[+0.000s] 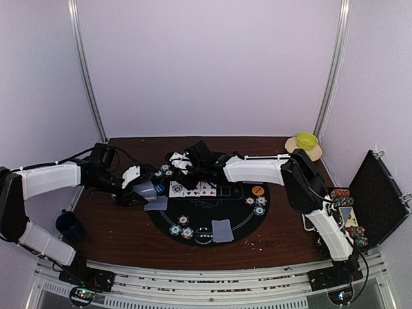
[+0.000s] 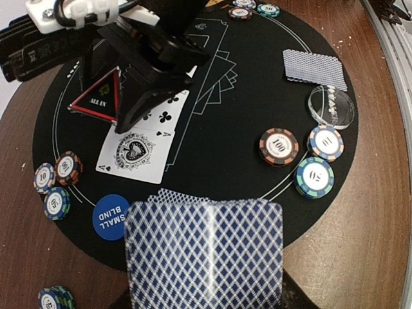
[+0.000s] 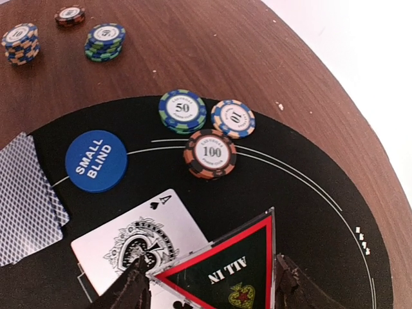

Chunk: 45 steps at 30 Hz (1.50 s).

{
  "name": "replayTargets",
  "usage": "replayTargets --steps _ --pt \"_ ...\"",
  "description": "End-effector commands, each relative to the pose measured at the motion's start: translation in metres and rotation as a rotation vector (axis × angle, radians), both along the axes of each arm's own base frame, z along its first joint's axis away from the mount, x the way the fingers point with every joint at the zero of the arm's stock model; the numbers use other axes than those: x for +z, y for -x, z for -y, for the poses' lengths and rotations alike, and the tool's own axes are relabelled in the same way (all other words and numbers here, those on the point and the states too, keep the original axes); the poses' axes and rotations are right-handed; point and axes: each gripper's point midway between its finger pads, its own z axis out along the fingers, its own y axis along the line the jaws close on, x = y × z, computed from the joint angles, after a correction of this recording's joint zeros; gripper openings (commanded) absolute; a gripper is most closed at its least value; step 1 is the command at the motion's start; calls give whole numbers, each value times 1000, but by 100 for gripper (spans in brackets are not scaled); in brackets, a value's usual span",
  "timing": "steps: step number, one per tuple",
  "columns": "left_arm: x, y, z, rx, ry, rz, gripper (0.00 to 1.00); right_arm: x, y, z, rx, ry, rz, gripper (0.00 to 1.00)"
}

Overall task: Distribute texas hold em gaming equipment
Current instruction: Place the all-in button in the small blind area.

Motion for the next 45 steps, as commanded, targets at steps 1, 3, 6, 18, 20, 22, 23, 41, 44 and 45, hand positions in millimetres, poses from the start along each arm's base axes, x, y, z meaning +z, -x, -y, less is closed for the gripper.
replayTargets --steps 1,3,6,18,20,22,23,41,44,45 --pt "20 -9 3 -5 38 60 51 18 24 -23 97 -8 16 58" --pt "20 -9 3 -4 38 60 51 14 30 -31 123 -7 1 58" --pt "21 -8 3 -5 38 61 51 14 36 -44 146 -14 1 58" --pt "21 -8 3 -8 42 60 51 -12 37 -56 116 12 -6 57" --pt "20 -8 3 -8 42 58 51 -15 35 -55 107 21 -1 57" --pt "20 -8 3 -8 43 56 51 -19 32 -54 92 31 9 57" --pt "19 -8 4 -10 42 54 51 -20 29 -53 82 35 16 57" --pt "14 -9 4 -12 37 45 51 -25 21 -57 62 48 40 66" --pt "14 -9 4 -13 37 41 51 -25 20 -57 63 48 39 70" --pt "13 -8 4 -13 37 40 51 -25 20 -56 63 48 39 70"
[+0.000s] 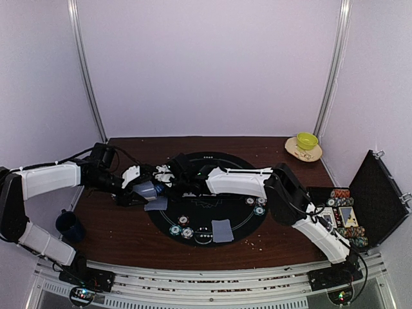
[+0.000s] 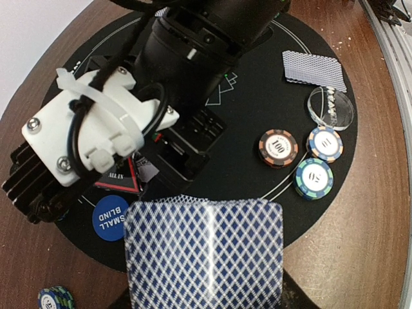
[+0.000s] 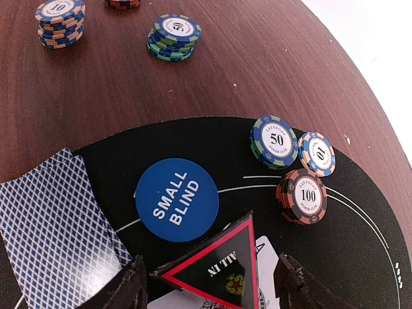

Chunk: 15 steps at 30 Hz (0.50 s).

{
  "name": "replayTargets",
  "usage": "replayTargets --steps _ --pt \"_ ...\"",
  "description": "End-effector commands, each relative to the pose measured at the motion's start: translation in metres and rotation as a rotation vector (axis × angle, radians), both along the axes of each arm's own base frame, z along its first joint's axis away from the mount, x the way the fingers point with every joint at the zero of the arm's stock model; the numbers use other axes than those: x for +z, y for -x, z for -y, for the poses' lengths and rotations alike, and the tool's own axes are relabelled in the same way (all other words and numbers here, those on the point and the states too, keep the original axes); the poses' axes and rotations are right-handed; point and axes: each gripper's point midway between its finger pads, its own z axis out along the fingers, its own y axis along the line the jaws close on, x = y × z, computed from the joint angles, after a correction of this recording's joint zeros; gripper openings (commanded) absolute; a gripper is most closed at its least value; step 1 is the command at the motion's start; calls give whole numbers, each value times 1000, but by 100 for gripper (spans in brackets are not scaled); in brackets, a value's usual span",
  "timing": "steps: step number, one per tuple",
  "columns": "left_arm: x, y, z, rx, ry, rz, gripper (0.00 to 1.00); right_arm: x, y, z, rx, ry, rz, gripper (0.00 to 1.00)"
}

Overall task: Distribute texas hold em gaming equipment
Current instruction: Place the all-in button in the small blind area.

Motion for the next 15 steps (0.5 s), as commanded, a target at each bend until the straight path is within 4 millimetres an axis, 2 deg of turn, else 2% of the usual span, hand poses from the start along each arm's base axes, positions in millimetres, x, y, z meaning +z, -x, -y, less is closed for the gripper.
replayTargets --steps 1,5,8,15 --pt "12 -9 4 -12 33 39 51 7 -6 -2 -15 -9 25 71" --pt "13 -9 4 -13 35 39 51 10 -7 -1 -18 -13 26 72" --pt "12 -9 4 -13 36 37 51 20 -7 0 -30 -28 28 74" --pt "12 -9 4 -12 35 36 51 78 -16 18 -141 -188 59 79"
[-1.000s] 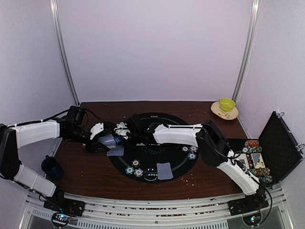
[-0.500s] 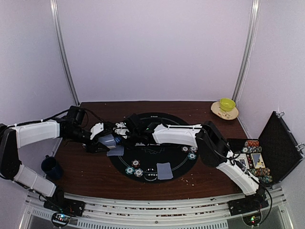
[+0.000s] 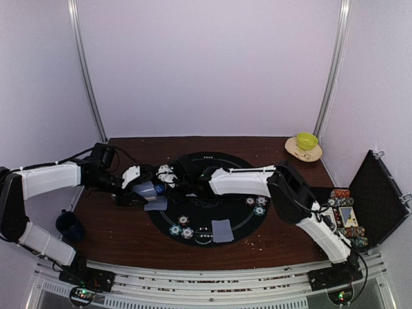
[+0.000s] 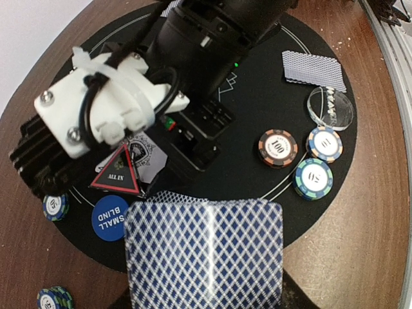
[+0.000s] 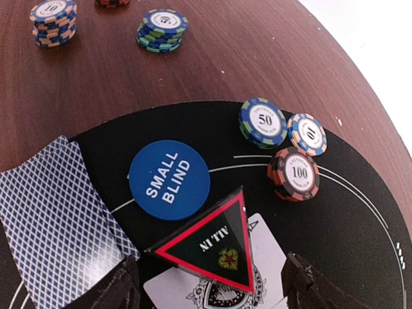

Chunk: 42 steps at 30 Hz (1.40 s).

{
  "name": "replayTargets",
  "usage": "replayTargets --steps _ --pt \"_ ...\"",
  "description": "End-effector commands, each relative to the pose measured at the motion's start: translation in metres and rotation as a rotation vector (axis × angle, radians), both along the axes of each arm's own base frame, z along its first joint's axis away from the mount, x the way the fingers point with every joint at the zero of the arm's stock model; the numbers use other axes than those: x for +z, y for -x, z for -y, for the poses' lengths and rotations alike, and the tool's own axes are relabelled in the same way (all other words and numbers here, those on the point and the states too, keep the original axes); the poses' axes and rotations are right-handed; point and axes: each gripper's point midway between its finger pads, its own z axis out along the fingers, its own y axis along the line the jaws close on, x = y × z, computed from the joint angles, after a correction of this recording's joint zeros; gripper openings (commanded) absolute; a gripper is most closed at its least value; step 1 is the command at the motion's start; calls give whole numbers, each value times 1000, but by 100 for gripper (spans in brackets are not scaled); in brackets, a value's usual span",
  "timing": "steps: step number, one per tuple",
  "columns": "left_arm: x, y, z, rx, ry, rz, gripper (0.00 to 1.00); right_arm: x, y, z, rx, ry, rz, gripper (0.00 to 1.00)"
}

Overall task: Distribute texas hold em gaming equipment
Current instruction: Place the all-in button in the small blind area, then adjust the all-in button in the small blind area.

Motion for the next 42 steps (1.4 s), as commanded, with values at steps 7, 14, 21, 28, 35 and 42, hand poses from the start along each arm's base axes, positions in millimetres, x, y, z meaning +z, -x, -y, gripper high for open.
replayTargets --steps 7,14,21,28,35,42 --pt "13 -9 4 -11 36 37 51 78 -30 42 -283 -185 101 84" --pt "14 -8 4 -11 38 38 51 58 -54 68 -460 -127 139 86" --pt "14 -8 4 -10 39 39 51 39 -53 70 -470 -89 106 86" --pt "14 -8 4 -10 40 38 51 16 -46 69 -445 -45 53 86" --pt "14 -8 4 -11 40 38 51 1 -42 67 -444 -23 36 87" --pt "15 -8 4 -13 42 41 51 -5 -40 59 -435 -12 29 87"
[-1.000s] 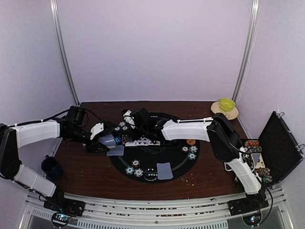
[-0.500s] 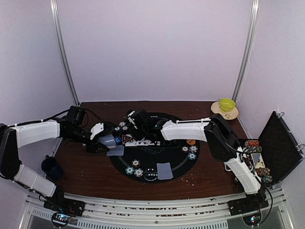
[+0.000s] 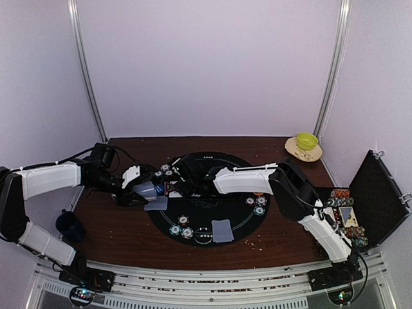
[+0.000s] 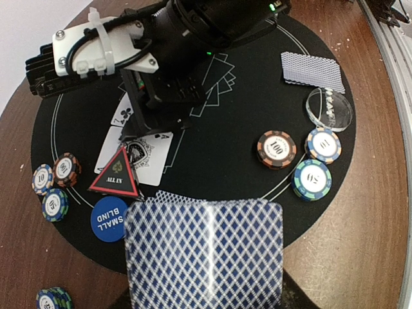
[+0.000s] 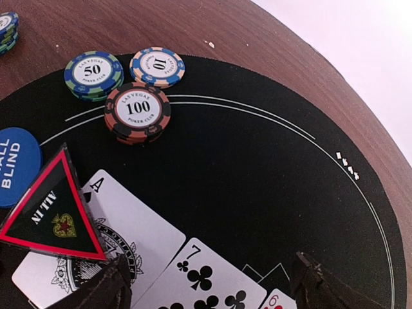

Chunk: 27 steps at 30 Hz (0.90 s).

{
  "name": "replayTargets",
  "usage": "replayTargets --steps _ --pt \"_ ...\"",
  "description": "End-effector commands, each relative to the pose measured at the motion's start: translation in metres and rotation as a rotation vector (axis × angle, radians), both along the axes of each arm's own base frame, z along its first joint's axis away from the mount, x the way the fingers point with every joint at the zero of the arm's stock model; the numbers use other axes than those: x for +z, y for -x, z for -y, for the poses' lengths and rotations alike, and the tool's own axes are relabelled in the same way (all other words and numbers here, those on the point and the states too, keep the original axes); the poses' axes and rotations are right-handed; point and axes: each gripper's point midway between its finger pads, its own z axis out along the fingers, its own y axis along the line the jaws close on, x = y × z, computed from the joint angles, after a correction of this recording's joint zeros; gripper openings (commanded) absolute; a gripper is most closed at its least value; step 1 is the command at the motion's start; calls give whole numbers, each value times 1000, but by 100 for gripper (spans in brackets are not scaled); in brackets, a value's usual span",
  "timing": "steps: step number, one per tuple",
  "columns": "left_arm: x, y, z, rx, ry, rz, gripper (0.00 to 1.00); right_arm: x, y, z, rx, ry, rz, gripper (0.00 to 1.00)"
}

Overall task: Distribute texas hold em gaming equipment
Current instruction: Adjust the all-in button in the small blind area.

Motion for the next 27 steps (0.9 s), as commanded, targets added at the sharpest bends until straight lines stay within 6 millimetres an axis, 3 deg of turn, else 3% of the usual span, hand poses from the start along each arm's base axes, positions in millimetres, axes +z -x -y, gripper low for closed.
replayTargets --steps 1,16,27 --pt "14 -8 4 -9 37 41 51 1 1 -11 6 -11 -3 87" --pt "14 -8 4 -10 38 42 51 -1 14 -38 81 -52 -22 87" --pt "15 -7 4 -14 40 40 51 4 11 -43 78 -60 -8 88"
